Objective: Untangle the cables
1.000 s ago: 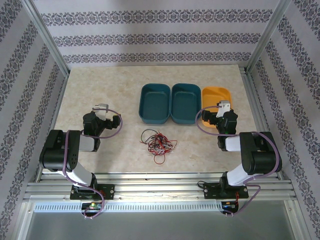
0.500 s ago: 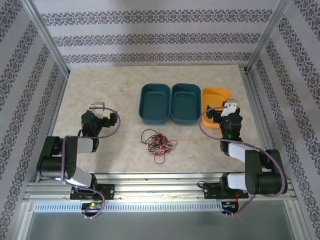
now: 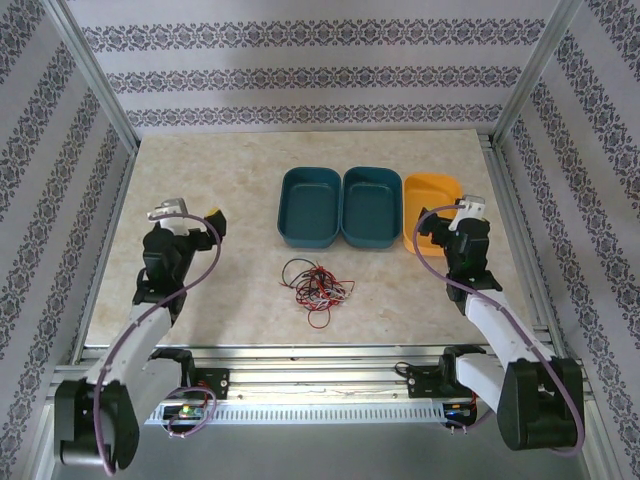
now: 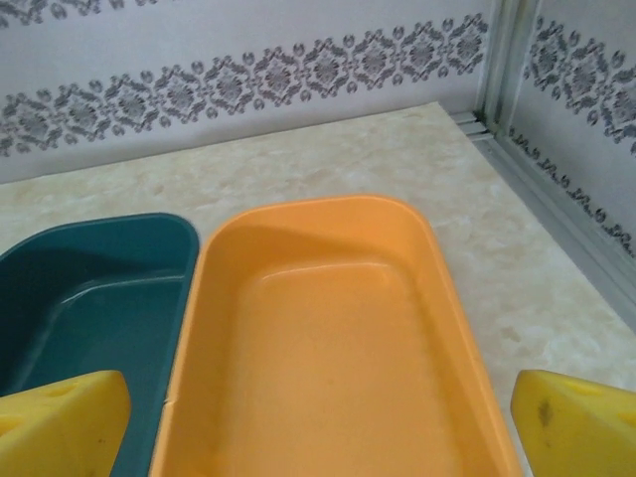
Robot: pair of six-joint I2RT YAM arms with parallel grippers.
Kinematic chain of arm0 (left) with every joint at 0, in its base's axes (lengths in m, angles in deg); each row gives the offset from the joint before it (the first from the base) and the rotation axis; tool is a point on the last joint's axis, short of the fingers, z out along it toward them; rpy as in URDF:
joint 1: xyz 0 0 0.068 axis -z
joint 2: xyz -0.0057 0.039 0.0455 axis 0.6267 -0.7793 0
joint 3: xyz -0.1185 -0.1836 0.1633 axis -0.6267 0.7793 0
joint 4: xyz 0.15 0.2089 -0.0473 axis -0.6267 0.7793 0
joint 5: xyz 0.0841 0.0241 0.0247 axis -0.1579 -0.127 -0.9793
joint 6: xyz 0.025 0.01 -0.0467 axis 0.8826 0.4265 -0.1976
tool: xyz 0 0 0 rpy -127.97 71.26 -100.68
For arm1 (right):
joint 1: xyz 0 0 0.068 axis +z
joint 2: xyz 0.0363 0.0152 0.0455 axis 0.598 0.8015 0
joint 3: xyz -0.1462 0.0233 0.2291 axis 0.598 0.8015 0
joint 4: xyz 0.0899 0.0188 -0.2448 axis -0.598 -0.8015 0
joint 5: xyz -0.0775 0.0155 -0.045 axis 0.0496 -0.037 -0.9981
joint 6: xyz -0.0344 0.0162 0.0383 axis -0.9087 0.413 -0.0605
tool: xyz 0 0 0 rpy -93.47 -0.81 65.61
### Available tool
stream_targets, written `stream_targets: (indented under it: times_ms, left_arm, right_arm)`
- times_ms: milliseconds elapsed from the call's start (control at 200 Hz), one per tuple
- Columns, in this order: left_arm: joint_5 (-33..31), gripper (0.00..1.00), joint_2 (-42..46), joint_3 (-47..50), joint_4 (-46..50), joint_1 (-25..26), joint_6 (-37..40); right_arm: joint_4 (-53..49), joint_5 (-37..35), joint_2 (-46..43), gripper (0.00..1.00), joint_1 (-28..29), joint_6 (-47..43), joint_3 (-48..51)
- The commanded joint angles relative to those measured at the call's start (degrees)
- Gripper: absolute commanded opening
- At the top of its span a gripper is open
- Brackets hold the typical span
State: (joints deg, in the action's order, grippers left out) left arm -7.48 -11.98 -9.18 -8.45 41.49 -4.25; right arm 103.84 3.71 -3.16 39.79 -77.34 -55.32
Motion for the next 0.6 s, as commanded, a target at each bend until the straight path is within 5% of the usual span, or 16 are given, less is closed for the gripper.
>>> stream_targets:
  times_ms: [0,310,595]
  left_arm:
    - [-2.83,1.00,4.48,1.13,9.14,5.59,-7.54]
    - [-12.46,1.00,5.30,2.77,14.47,27.18,-17.86]
    - [-14.58,0.99,-4.99,1.48,13.57,39.60,-20.96]
  right_arm:
    - [-12.39,-2.92,-2.44,0.98,3.16,2.61,-3.63]
    - [-39.28,-7.19,-4.21,0.94,17.94,3.37,-14.13]
    - [-47.76,1.93,-5.88,0.76,25.26,13.02,-14.94]
